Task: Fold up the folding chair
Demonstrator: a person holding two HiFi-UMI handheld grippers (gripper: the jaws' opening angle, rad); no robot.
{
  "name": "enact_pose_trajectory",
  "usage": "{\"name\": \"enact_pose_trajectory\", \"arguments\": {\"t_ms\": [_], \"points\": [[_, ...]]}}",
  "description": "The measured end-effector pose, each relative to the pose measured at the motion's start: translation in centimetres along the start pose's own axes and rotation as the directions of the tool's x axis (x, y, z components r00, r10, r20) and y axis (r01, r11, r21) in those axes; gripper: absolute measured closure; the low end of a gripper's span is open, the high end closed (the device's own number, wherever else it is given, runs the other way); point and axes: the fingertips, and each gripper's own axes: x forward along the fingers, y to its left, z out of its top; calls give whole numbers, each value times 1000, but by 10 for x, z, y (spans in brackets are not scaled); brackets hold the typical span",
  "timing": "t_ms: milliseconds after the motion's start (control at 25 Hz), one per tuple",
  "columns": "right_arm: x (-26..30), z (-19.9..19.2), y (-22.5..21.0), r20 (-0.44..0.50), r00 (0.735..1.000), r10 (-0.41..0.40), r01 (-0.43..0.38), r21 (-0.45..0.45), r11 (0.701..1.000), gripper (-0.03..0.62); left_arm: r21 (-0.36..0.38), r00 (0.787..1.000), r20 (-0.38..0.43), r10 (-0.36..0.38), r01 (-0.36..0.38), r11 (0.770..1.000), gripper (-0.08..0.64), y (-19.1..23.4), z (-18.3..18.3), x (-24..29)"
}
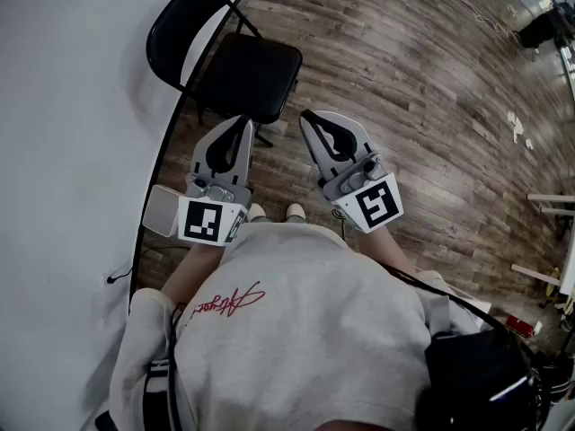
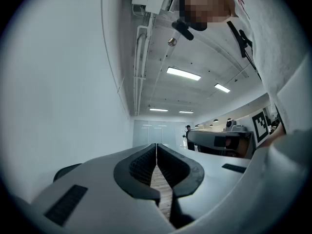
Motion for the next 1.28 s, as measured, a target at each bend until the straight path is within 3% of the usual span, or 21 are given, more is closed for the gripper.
{"name": "enact_pose_trajectory", "arguments": {"t_ms": [760, 1000, 1280], "points": [[-10, -5, -2, -22, 1000, 7, -7, -31, 1000, 575, -18, 1000, -16, 25, -25, 1000, 541, -11, -8, 0], [-17, 2, -17, 26, 999, -24, 25, -31, 999, 575, -18, 999, -13, 32, -32, 999, 541, -16, -9, 6], [-31, 7, -31, 48, 999, -5, 9, -88, 996, 574, -9, 999, 9, 48, -48, 999, 541, -36, -5, 24]]}}
